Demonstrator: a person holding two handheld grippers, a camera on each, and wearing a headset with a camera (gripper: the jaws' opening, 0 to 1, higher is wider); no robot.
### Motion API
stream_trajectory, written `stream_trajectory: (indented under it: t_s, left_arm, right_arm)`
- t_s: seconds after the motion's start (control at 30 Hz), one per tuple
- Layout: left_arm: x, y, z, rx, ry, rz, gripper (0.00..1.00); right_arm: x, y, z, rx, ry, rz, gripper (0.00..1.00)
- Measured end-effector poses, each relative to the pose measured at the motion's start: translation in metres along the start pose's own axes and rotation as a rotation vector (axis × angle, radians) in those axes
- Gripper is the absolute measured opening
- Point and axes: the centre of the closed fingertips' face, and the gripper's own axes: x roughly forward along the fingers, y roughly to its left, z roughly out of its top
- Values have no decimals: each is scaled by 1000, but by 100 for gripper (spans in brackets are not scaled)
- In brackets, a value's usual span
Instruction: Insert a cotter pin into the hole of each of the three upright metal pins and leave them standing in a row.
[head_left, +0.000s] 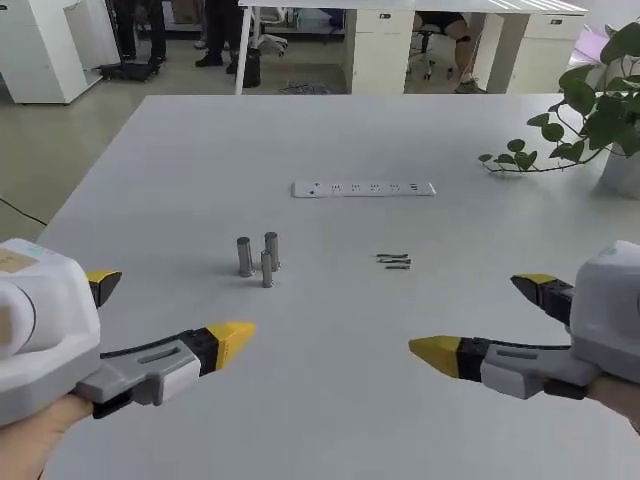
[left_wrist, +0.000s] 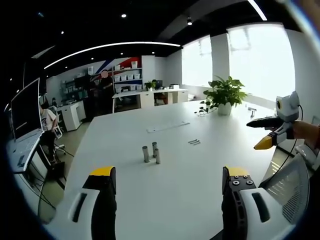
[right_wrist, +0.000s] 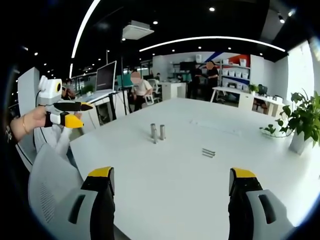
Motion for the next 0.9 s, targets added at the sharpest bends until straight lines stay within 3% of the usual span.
stream_trajectory:
  t_s: [0.47,0.9]
  left_arm:
    - [2,3,-10,-4,28,6,86]
    - [7,0,-6,2,23,-4,85]
  right_arm:
    - [4,1,-1,-4,8,7,94]
    - [7,3,0,-7,6,14,93]
